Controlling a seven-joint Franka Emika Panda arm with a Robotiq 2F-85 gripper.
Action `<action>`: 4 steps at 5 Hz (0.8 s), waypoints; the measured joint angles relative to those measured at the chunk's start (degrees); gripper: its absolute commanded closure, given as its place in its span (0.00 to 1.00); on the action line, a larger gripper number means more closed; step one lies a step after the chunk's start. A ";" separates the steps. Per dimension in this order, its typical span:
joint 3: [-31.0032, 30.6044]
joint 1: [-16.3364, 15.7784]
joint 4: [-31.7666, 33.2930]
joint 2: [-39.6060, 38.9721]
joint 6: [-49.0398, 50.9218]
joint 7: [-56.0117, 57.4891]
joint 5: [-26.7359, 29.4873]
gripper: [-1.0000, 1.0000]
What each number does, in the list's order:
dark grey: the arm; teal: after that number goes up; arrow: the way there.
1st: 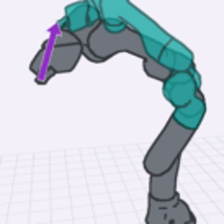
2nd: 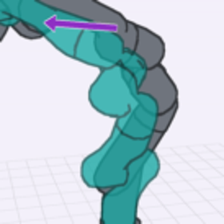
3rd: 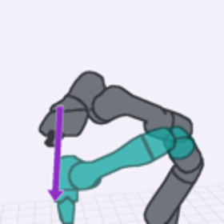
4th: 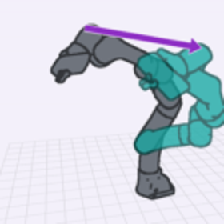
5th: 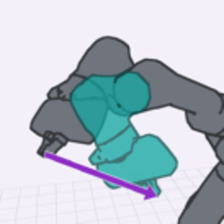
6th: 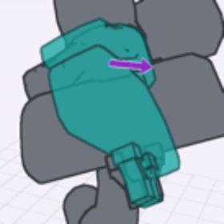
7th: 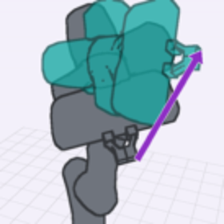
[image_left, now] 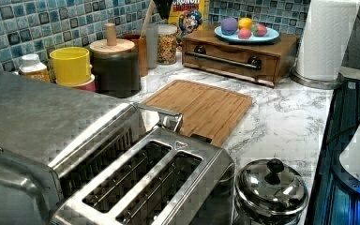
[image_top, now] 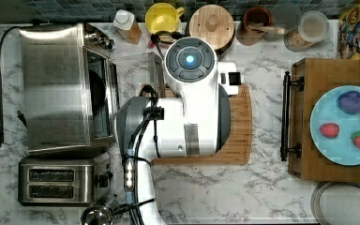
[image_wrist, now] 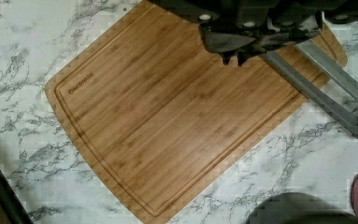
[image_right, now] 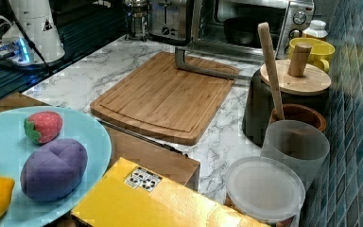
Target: Close the oven.
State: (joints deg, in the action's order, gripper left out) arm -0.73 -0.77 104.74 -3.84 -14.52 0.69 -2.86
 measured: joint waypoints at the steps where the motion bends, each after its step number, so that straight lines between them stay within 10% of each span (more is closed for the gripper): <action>1: -0.01 -0.04 0.11 -0.04 -0.24 0.00 -1.14 1.00; 4: 0.96 3.38 0.62 -2.53 -1.85 27.82 10.31 1.00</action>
State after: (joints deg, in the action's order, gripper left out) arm 0.24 2.62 105.36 -6.36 -16.37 28.51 7.45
